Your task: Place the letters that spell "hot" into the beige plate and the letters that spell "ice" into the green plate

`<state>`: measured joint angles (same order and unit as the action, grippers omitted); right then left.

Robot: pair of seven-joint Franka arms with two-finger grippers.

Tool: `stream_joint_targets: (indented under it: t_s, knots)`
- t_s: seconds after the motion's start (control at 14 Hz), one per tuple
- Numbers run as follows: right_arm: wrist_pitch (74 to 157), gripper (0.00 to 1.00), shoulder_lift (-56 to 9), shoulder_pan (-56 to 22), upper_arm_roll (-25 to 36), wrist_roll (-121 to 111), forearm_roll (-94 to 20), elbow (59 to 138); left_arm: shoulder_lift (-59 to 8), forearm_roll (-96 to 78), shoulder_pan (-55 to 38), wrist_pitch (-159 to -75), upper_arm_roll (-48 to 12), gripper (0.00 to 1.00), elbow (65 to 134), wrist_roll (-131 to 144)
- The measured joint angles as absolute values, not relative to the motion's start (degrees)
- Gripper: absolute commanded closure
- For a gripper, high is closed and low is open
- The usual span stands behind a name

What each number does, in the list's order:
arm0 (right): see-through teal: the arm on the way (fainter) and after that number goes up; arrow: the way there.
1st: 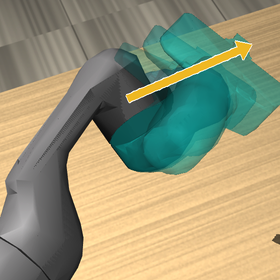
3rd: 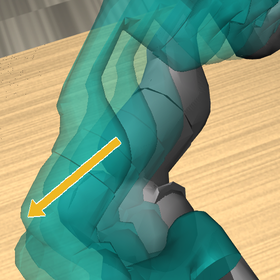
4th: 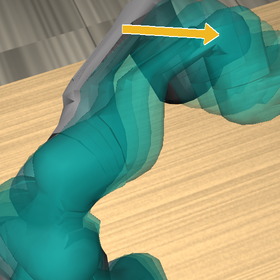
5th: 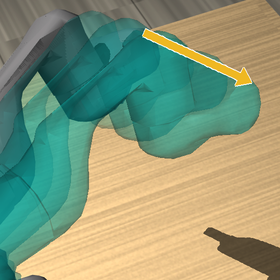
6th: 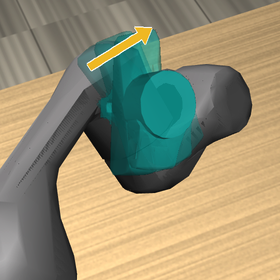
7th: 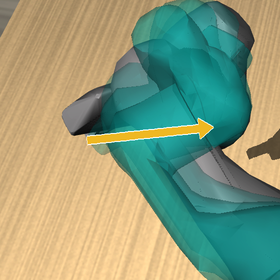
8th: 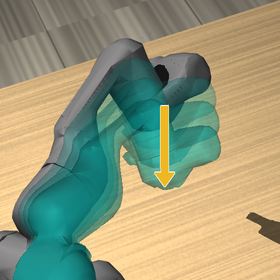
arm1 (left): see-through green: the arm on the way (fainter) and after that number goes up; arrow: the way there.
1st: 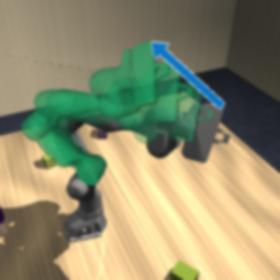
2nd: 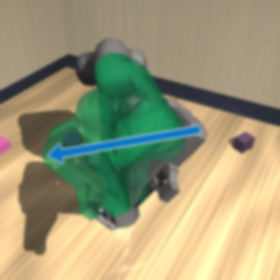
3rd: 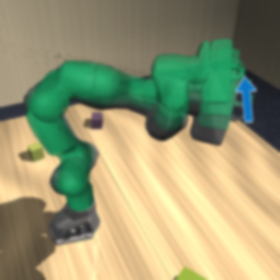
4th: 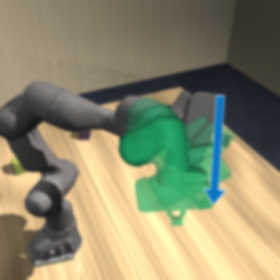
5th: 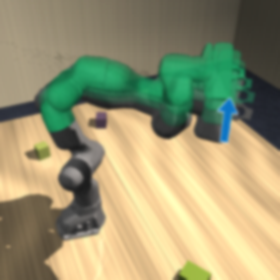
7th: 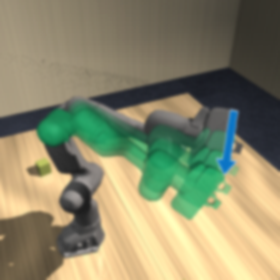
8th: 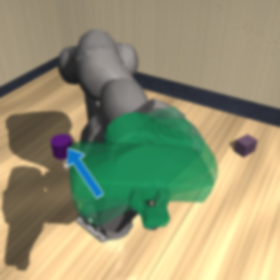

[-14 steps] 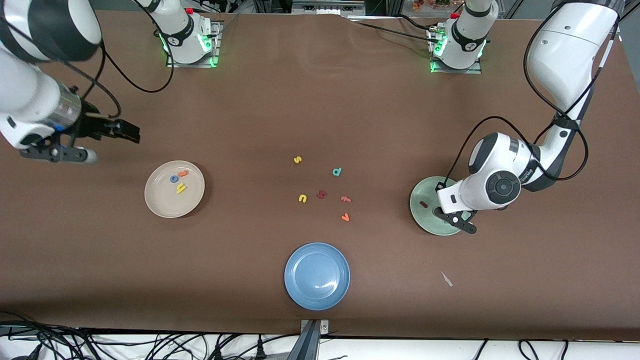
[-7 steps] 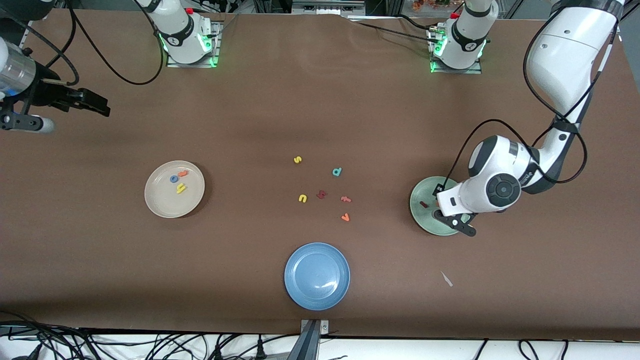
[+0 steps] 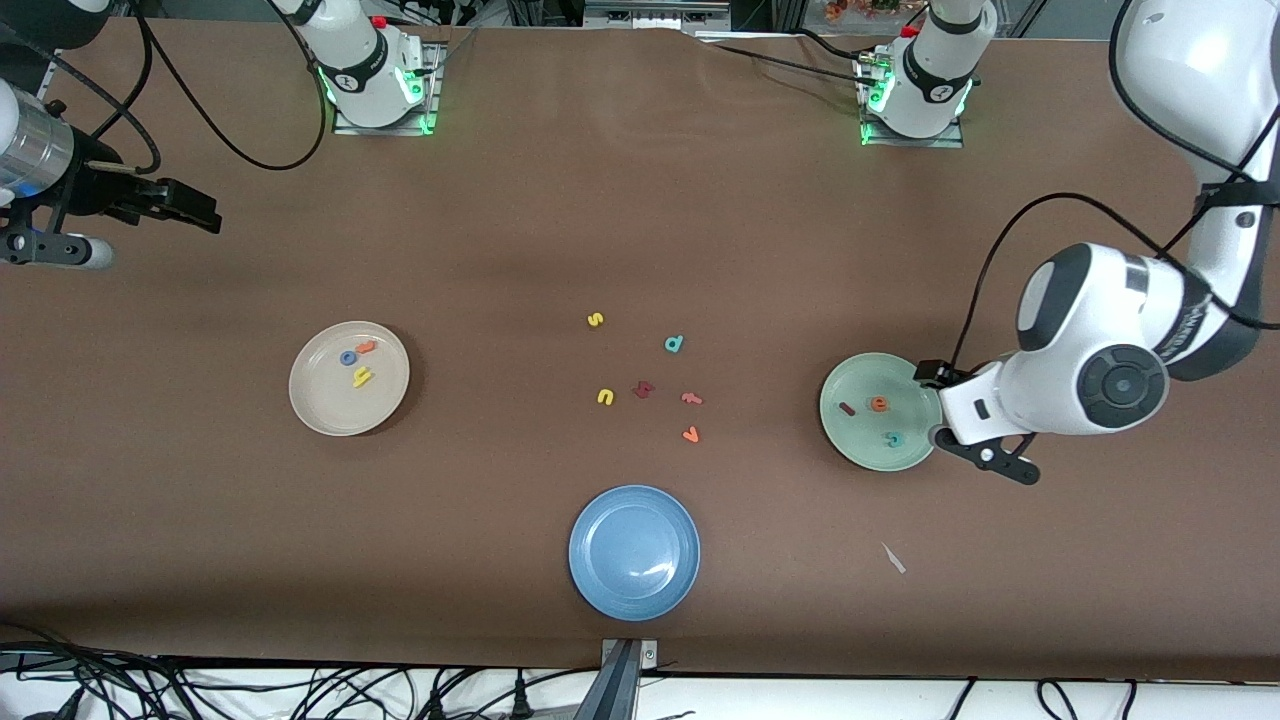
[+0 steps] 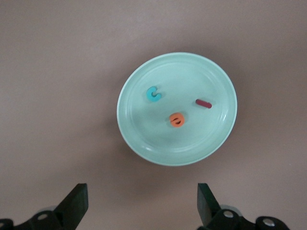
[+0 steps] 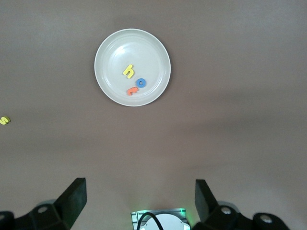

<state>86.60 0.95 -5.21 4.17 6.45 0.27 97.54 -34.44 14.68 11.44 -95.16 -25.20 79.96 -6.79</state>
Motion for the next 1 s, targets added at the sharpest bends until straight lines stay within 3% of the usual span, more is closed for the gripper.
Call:
stream_joint_targets:
  t_s: [0.72,1.0]
  knots:
    - [86.4,0.0,0.9,-4.7,3.6,6.4,0.3,97.3,-28.8,7.6,14.0,-91.8,-24.7,0.0,78.6,-2.5]
    - [86.3,0.0,0.9,-4.7,3.5,6.4,0.3,97.3,-25.4,0.6,6.7,-91.8,-10.4,0.0,78.7,-2.4]
